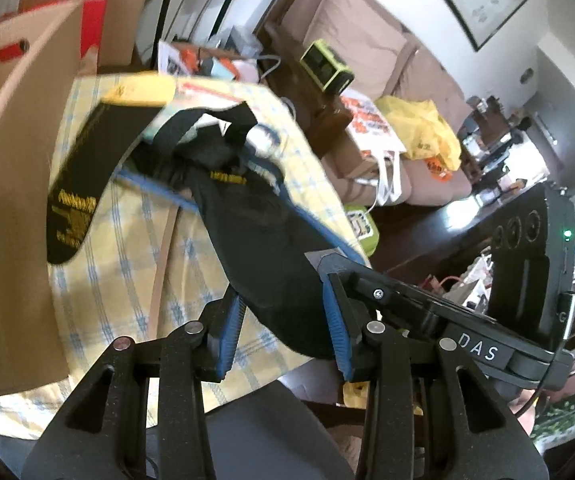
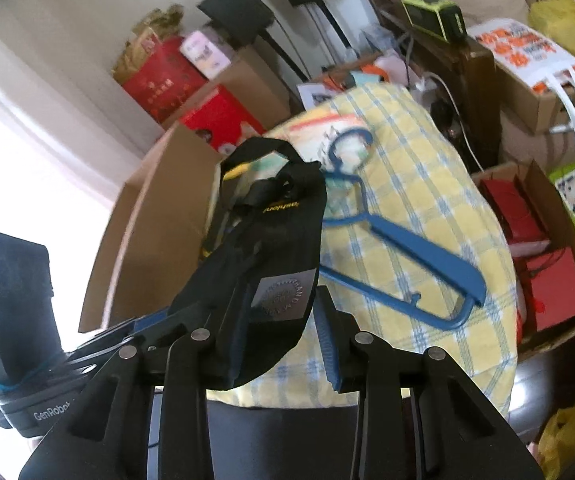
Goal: Organize objects
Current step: 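Close the left gripper on the black strap bag and lift it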
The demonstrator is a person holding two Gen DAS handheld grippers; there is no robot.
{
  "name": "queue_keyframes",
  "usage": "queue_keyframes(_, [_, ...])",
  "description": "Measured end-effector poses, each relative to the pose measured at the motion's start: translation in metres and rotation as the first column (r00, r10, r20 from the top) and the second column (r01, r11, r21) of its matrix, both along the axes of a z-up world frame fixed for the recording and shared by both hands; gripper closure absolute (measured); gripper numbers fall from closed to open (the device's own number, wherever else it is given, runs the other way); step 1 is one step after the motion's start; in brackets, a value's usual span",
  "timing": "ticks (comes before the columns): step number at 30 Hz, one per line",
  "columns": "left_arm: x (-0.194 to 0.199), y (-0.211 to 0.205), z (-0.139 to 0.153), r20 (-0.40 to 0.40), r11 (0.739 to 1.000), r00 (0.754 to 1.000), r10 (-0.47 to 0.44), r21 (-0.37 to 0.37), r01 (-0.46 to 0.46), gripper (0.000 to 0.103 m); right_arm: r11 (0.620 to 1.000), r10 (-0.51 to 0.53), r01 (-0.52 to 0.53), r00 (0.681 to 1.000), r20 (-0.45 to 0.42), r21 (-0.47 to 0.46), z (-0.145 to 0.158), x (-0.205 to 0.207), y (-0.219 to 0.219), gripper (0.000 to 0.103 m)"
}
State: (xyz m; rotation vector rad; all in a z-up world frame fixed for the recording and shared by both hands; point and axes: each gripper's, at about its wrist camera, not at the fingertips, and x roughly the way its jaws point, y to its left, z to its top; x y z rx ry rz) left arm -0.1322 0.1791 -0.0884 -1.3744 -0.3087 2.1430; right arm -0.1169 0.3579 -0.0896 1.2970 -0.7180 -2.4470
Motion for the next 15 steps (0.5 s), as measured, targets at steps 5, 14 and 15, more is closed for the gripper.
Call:
queue_keyframes(5, [-0.004, -0.005, -0.022, 0.068, 1.0, 0.997, 0.02, -0.022, -0.018, 0.063, 1.0, 0.012, -0.01, 0.999, 0.053, -0.029, -0.026, 0.0, 0.001, 0.069])
queue_keyframes(14, [-0.015, -0.007, -0.05, 0.088, 0.992, 0.994, 0.071, -0.111, -0.061, 0.043, 1.0, -0.019, 0.016, 0.995, 0.096, 0.025, -0.052, -0.012, 0.005, 0.069])
queue_keyframes(15, [-0.016, -0.008, -0.05, 0.082, 0.991, 0.994, 0.073, -0.117, -0.064, 0.038, 1.0, -0.019, 0.017, 0.996, 0.093, 0.026, -0.052, -0.013, 0.005, 0.069])
